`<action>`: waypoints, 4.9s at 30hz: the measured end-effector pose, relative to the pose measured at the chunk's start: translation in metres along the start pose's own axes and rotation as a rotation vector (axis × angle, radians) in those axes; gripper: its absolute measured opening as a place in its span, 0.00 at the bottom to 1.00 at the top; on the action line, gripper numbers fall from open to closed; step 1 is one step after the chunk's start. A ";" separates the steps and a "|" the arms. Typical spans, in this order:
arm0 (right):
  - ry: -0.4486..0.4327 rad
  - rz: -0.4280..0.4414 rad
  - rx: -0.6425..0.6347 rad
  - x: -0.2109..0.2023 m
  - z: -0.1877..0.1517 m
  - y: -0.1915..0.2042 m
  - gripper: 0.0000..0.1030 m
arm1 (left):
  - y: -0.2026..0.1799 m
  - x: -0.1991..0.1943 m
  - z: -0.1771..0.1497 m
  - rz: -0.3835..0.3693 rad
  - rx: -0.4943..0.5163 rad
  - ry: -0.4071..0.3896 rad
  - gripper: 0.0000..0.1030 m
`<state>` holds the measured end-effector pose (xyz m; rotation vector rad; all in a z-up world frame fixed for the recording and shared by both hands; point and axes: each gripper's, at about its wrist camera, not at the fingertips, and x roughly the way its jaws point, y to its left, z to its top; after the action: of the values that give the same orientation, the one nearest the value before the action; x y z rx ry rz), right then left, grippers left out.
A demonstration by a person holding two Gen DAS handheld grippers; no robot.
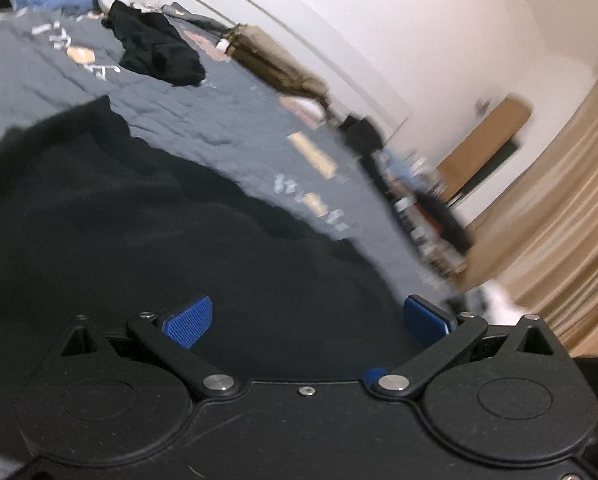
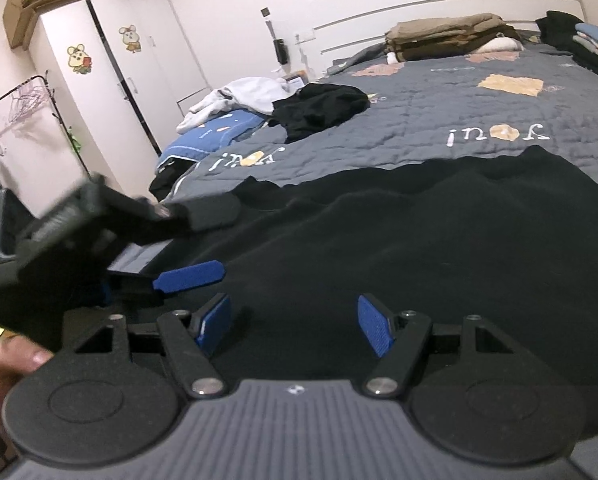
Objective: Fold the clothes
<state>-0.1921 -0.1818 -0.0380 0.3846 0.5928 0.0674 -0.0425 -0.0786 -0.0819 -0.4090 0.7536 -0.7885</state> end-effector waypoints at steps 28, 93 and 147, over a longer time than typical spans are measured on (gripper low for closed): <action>0.041 -0.043 0.009 0.014 0.001 -0.019 0.68 | 0.035 -0.026 -0.007 0.249 0.003 -0.033 1.00; 0.157 0.132 -0.041 0.049 -0.026 0.041 0.68 | 0.120 -0.091 -0.033 0.435 -0.281 -0.171 0.51; 0.099 0.088 0.078 0.004 -0.023 -0.007 0.68 | 0.049 -0.058 -0.031 0.554 0.067 -0.289 0.17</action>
<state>-0.2018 -0.1798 -0.0596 0.4848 0.6781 0.1484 -0.0691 -0.0042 -0.1058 -0.2284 0.5283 -0.2250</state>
